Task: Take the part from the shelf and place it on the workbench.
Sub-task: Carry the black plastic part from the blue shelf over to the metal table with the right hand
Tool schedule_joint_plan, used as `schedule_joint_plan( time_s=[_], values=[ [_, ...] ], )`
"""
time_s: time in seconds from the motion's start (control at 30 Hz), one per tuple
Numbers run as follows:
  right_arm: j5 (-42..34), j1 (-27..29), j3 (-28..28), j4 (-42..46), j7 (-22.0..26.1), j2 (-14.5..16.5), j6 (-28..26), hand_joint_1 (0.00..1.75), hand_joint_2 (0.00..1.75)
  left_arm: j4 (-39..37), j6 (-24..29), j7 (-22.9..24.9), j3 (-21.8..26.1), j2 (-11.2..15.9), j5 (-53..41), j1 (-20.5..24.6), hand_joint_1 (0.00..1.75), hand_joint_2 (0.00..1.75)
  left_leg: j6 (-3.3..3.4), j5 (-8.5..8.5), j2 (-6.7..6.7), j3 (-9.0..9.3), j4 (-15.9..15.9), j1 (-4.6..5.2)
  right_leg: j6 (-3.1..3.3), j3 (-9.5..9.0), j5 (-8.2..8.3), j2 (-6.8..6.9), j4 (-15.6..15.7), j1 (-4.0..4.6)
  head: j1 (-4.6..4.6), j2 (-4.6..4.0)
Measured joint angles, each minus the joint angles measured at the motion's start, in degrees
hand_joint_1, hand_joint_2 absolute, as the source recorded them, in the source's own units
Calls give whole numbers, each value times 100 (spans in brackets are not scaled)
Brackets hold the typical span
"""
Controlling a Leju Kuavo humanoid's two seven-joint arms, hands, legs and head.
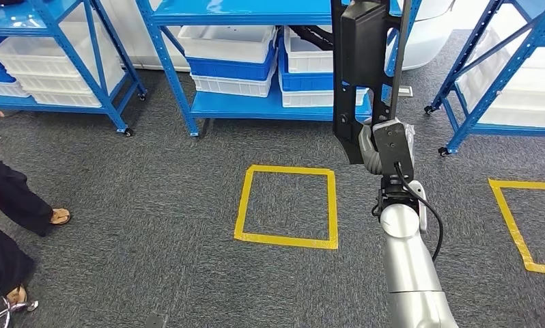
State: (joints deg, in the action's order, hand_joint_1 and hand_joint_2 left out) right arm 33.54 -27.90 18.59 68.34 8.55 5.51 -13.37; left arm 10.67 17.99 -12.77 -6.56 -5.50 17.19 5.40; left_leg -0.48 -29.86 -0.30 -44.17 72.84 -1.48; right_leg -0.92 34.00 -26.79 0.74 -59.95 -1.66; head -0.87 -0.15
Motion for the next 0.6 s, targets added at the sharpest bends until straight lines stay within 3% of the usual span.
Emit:
schedule_joint_plan(
  time_s=[0.03, 0.07, 0.1, 0.17, 0.23, 0.33, 0.4, 0.47, 0.53, 0.57, 0.6],
  values=[
    [4, 25, -5, 1, -2, -8, -9, 175, 175, 0, 0, 9, -1, -1, -13, 0, 0, 175, 21, -58, 12, -48, 178, 6, 6, 8, 3, 54, 0, 30, 1, 0],
    [7, 50, -10, 1, -5, -14, -16, 175, 175, 0, 0, 16, -1, -1, -24, 0, 0, 175, 59, -21, 18, 14, 146, 20, 9, 12, 4, 107, 0, 59, 1, 0],
    [8, 69, -15, 4, -8, -18, -21, 175, 175, 0, 0, 21, -2, -1, -29, 1, 0, 175, 118, 99, 37, 195, -115, 46, 10, 12, 5, 157, 0, 86, 1, 0],
    [10, 79, -26, 29, -9, -20, -28, 175, 175, 1, -1, 25, -2, 7, -32, 16, 0, 175, 274, 325, 206, 672, -873, 139, 10, 4, 5, 251, 3, 128, 10, 0],
    [15, 75, -32, 57, -8, -30, -36, 175, 175, 4, -2, 24, -4, 14, -35, 41, 0, 175, 374, 390, 344, 905, -1283, 229, 4, -5, 6, 346, 10, 129, 13, 0],
    [22, 83, -34, 81, -8, -31, -40, 175, 175, 5, -2, 26, -5, 15, -38, 45, 0, 175, 394, 454, 234, 940, -1416, 257, -32, -29, 5, 455, 41, 128, -8, 0],
    [27, 84, -36, 104, -9, -40, -42, 175, 175, 4, -2, 28, -3, 10, -39, 50, 0, 175, 394, 556, 133, 994, -1552, 213, -42, 63, -127, 268, -175, 134, 1, 0],
    [41, 109, -37, 112, -21, -71, -44, 175, 175, 4, -5, 30, -2, -2, -50, 63, 0, 175, 400, 607, 18, 998, -1605, 189, -21, 346, -427, 23, -808, 110, 10, 0],
    [78, 181, -37, 124, -65, -103, -45, 175, 175, 4, -9, 42, -3, -16, -72, 61, 0, 175, 396, 615, -121, 985, -1601, 187, -48, 599, -621, -40, -1370, 93, 14, 0],
    [97, 222, -38, 138, -90, -116, -45, 175, 175, 4, -10, 51, -4, -21, -81, 57, 0, 175, 391, 619, -195, 983, -1595, 185, -94, 602, -588, -48, -1381, 84, 14, 0],
    [114, 256, -39, 159, -109, -128, -45, 175, 175, 4, -9, 59, -4, -25, -86, 54, 0, 175, 383, 619, -274, 981, -1582, 180, -158, 482, -454, -66, -1136, 69, 16, 0]
  ],
)
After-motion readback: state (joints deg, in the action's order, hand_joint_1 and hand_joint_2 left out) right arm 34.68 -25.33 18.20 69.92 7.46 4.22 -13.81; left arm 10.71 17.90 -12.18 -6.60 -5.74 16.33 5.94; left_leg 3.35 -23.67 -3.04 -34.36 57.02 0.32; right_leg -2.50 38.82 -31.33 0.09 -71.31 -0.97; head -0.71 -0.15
